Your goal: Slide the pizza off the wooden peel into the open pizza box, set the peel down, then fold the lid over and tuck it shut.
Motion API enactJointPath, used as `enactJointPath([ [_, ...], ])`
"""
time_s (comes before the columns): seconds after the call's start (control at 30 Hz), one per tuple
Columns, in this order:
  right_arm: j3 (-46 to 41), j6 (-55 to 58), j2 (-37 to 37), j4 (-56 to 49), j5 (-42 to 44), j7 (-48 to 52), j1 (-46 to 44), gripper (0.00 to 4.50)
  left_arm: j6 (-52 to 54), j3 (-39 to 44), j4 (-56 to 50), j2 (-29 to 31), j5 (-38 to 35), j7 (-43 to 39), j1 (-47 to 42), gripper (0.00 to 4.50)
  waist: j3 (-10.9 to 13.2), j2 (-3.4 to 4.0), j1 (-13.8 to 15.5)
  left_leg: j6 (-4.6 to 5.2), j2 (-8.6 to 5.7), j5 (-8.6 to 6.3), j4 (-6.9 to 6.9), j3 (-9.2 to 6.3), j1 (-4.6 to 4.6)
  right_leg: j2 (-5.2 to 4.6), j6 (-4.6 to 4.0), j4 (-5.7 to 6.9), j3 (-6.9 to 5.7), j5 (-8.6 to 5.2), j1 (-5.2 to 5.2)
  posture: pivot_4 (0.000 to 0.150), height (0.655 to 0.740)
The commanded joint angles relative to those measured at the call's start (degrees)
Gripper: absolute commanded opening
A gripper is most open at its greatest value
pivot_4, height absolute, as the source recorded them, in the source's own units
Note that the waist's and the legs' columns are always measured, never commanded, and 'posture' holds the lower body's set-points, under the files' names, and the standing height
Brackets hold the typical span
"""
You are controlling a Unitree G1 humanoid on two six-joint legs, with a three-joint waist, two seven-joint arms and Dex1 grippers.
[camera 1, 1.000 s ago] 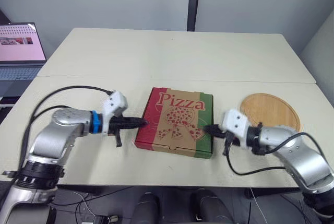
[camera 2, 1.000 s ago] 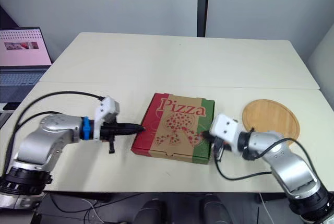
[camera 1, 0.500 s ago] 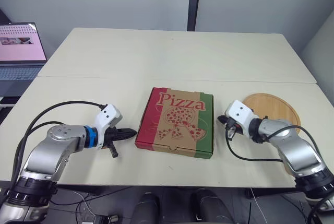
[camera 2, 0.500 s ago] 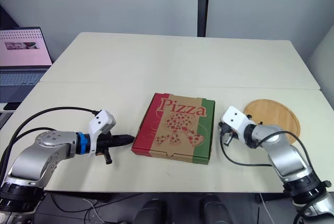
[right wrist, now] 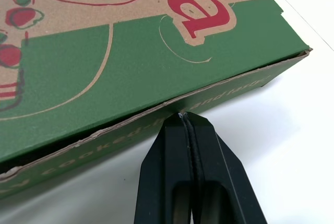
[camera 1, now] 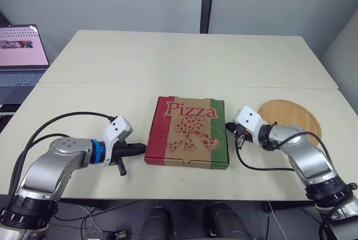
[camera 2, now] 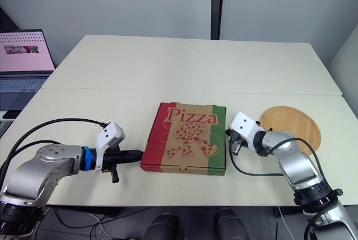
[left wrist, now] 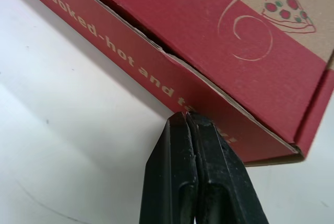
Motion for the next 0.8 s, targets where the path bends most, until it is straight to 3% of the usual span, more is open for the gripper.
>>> enactJointPath([
  [0.03, -2.42, -0.47, -1.77, -3.34, 1.28, 1.59, 1.07, 0.06, -2.1, 2.27, 0.09, 1.89, -0.28, -0.88, -0.3, 0.0, 0.0, 0.0, 0.06, 0.0, 0.0, 0.0, 0.0, 0.0, 0.0, 0.0, 0.0, 0.0, 0.0, 0.0, 0.0, 0.15, 0.7325],
  [0.17, -10.92, 2.26, -6.07, -8.55, 7.82, 5.11, 5.42, 0.06, -4.43, 7.05, 2.73, 5.68, 0.57, -1.14, 2.52, 0.0, 0.02, 0.04, 0.11, 0.0, 0.0, 0.0, -0.02, -0.01, -0.03, -0.02, 0.0, -0.03, -0.01, -0.01, -0.02, 0.15, 0.7325],
  [0.3, -20.91, 0.79, -12.5, -10.8, 11.63, 8.87, 11.46, 0.06, -13.95, 10.9, 5.95, 9.19, 6.57, 1.39, 7.72, 0.0, 0.03, 0.05, 0.13, 0.0, -0.01, 0.0, -0.05, 0.01, -0.01, -0.1, 0.19, -0.06, -0.02, -0.12, 0.0, 0.15, 0.7325],
  [0.4, -28.63, -6.25, -17.17, -4.99, 9.45, 10.08, 16.35, 0.06, -20.97, 16.06, 7.88, 8.96, 7.61, 1.59, 11.6, 0.0, 0.02, 0.04, 0.22, 0.0, 0.05, 0.0, -0.05, 0.05, 0.02, -0.26, 0.18, -0.06, -0.04, -0.21, 0.02, 0.15, 0.7325],
  [0.53, -36.33, -13.46, -22.08, 5.04, 8.11, 12.71, 22.06, 0.06, -22.74, 20.41, 11.44, 7.87, 5.99, 1.96, 12.69, 0.0, 0.02, 0.03, 0.37, 0.0, 0.0, 0.0, -0.06, 0.16, 0.03, -0.65, 0.14, -0.06, -0.12, -0.25, 0.02, 0.15, 0.7325],
  [0.8, -38.94, -24.73, -27.0, 21.58, 3.51, 11.57, 23.82, 0.06, -21.35, 21.29, 14.39, 8.76, 6.15, 1.13, 13.17, 0.0, 0.02, 0.03, 0.0, 0.0, -0.07, 0.0, -0.06, 0.31, 0.12, -0.58, 0.24, -0.06, -0.01, -0.25, 0.06, 0.15, 0.7325],
])
